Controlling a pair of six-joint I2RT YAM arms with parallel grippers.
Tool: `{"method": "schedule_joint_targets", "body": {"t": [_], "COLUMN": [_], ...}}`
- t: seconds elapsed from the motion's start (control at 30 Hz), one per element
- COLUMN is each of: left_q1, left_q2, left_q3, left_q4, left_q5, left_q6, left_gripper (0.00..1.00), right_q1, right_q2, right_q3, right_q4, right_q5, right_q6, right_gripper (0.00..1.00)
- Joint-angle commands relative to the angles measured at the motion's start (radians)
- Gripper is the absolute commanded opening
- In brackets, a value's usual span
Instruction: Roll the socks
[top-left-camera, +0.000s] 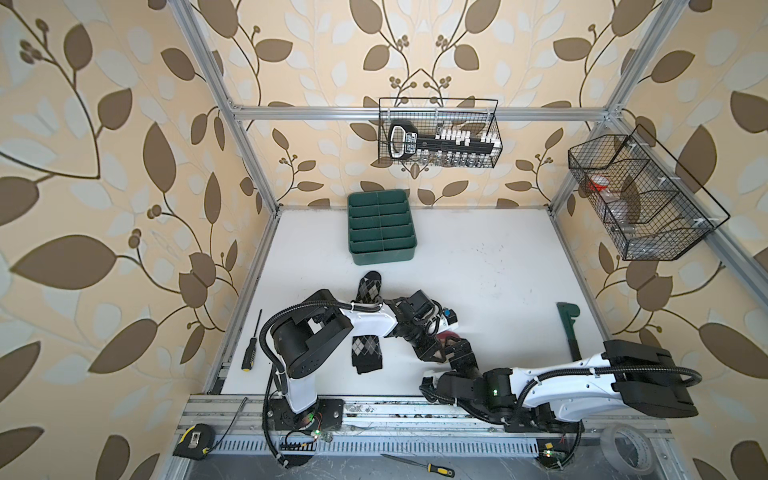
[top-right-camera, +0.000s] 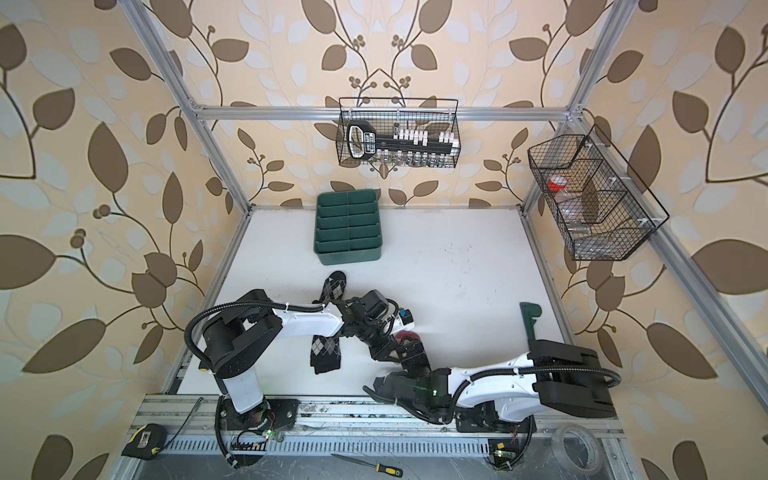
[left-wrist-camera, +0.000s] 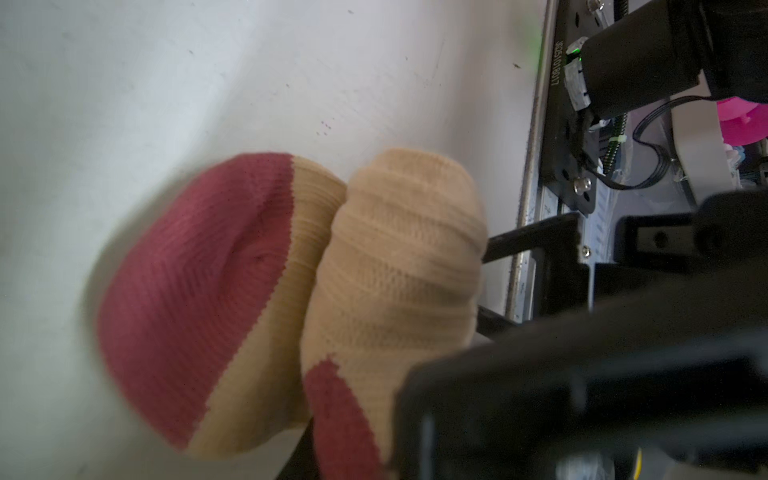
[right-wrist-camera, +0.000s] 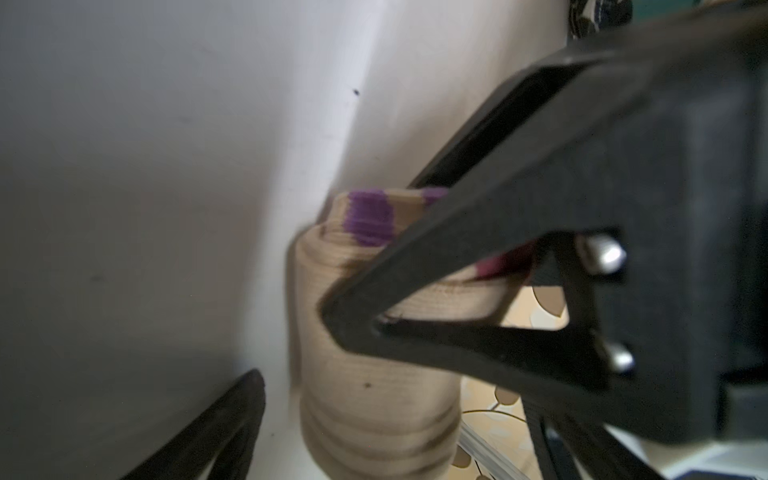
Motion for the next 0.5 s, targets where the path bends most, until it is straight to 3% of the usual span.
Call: {"method": "schedule_joint_targets", "body": {"t": [0.0,0.17,0.33,0.47], "left_q1": [0.003,0.003,0.003,0.003], "left_q2": [0.036,0.030,0.028,0.028], "left_q3": [-0.042,-0.044,-0.044,-0.044], "left_q4": [-0.108,-0.122,-0.128,-0.134], "left_q5": [-0.001,0.021,0.041,0.048], "left_q6": [0.012,0.025,0.031,0.036], "left_gripper": [0.30,0.30,0.30,0.30], "right_q1": [-0.029,-0.045,-0.050,-0.051], "right_q2": [0.020,0.088,0.174,0.159], "right_q3": [-0.017,-0.021,-0.009,-0.004], "right_q4": [0.039,0.105,0.152,0.141], "right_q5": [0.028,0.017,0.007,-0.013], "right_q6": [-0.014,0.002,0.009,0.019], "right_gripper": [0.96,0.90,0.76,0.65]}}
